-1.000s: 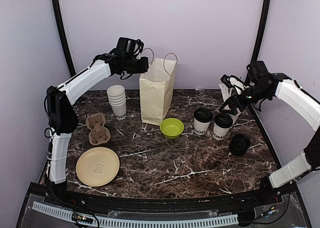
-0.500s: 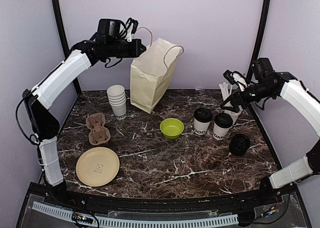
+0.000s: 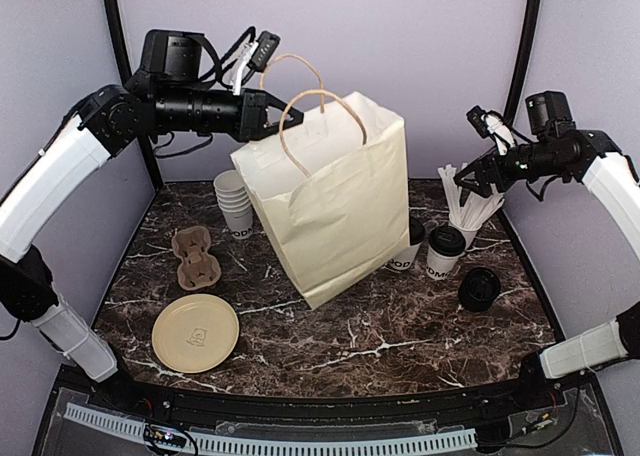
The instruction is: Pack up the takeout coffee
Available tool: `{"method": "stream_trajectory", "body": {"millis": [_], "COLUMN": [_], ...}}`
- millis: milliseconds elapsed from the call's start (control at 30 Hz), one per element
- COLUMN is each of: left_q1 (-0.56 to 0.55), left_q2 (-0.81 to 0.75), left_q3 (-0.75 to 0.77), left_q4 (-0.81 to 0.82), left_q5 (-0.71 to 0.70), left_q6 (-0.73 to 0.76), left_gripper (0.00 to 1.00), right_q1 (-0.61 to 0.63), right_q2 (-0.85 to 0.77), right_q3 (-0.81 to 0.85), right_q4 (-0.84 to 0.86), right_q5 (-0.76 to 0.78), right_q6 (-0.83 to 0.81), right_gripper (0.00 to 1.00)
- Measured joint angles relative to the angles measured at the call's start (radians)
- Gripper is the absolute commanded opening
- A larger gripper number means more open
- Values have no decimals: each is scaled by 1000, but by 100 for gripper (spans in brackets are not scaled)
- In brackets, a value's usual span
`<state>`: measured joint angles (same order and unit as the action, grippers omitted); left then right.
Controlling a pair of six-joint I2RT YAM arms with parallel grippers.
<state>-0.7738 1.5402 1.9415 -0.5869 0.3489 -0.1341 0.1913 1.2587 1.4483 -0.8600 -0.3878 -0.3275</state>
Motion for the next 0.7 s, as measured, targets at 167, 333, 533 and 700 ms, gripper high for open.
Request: {"method": "stream_trajectory", "body": {"millis": [167, 333, 533, 700], "left_q1": [-44, -85, -100, -100], "left_q2": [21, 68, 191, 347], "left_q3": [-82, -97, -93, -29], "left_q4": [-84, -113, -100, -115], "left_q5": [89, 158, 271, 358], "left_q6": [16, 51, 95, 117], "left_gripper": [0, 0, 0, 0], "right_q1": [-9, -9, -9, -9], "right_q2": [0, 0, 0, 0], "right_q3": [13, 7, -19, -36], "right_q4": [4, 12, 18, 22], "right_q5": [22, 9, -17, -21], "right_q6": [13, 16, 13, 4], "right_gripper": [85, 85, 85, 85]}}
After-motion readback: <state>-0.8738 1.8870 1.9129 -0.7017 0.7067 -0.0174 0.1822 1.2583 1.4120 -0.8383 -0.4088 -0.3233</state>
